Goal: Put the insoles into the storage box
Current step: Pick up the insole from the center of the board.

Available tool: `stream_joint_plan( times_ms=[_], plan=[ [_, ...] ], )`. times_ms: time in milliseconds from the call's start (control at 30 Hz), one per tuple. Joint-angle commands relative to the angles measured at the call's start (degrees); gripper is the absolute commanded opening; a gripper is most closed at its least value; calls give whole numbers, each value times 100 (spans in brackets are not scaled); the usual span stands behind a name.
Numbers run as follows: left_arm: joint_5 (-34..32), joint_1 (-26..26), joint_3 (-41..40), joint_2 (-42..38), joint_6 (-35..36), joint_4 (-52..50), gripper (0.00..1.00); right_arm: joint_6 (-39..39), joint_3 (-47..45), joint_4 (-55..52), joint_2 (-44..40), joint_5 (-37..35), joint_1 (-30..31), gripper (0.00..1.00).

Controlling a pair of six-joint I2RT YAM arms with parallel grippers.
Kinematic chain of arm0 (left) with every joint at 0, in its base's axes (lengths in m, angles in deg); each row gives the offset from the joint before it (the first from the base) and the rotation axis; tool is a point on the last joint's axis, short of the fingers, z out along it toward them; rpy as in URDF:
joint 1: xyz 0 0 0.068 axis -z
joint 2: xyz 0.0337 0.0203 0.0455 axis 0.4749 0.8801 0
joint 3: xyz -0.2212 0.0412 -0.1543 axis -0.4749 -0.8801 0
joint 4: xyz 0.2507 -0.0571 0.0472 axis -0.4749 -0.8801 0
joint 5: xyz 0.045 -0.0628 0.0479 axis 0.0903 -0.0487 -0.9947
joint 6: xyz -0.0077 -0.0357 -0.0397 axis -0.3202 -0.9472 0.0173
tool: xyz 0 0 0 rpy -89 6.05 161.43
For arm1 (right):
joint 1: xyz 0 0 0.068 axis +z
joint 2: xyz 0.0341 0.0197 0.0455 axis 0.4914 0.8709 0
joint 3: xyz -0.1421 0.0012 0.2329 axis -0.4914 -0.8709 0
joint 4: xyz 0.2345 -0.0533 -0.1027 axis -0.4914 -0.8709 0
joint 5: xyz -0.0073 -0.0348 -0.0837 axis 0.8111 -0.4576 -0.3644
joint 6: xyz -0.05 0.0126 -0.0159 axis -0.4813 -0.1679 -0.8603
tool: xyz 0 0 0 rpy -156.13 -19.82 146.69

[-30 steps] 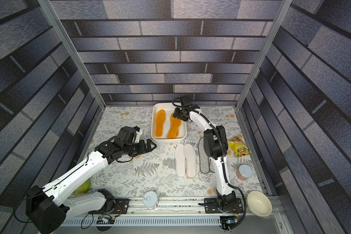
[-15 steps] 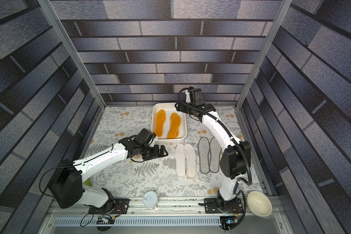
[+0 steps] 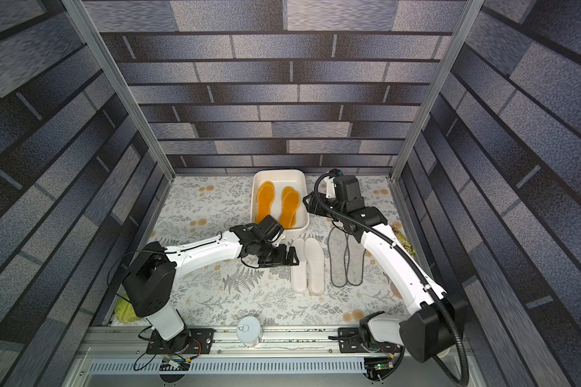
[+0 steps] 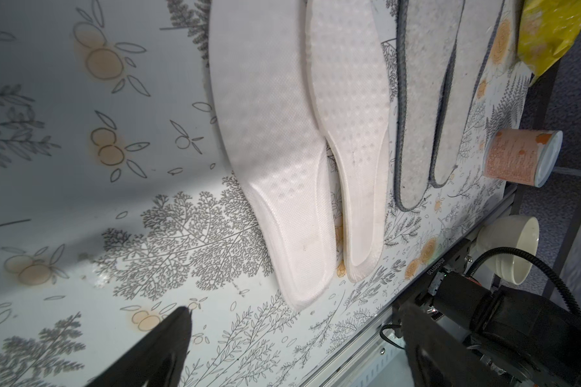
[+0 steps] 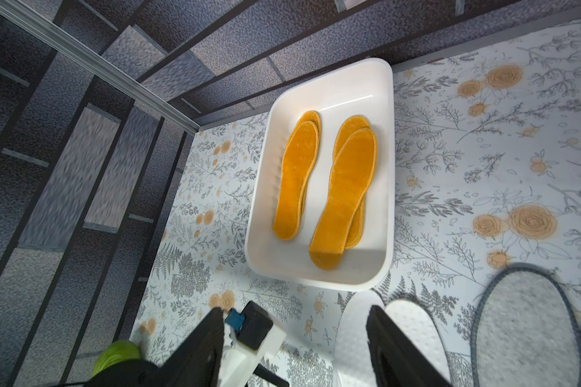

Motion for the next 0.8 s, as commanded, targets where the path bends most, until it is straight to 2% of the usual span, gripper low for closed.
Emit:
stream_joint_plan(
  times_ms=[0, 367, 633, 767],
  plan=[
    [39, 123, 279, 177, 113, -211, 100, 141, -392, -292, -472, 2, -36, 69],
    [-318, 397, 838, 934, 153, -1030, 100, 447, -1581, -313, -1484, -183, -37, 71],
    [-560, 566, 1150, 1289, 114, -1243, 100, 513, -1802, -402, -1909, -336, -42, 72],
    [-607, 633, 1299, 1415, 118, -1325, 97, 495, -1808, -478, -2014, -401, -37, 73]
  ],
)
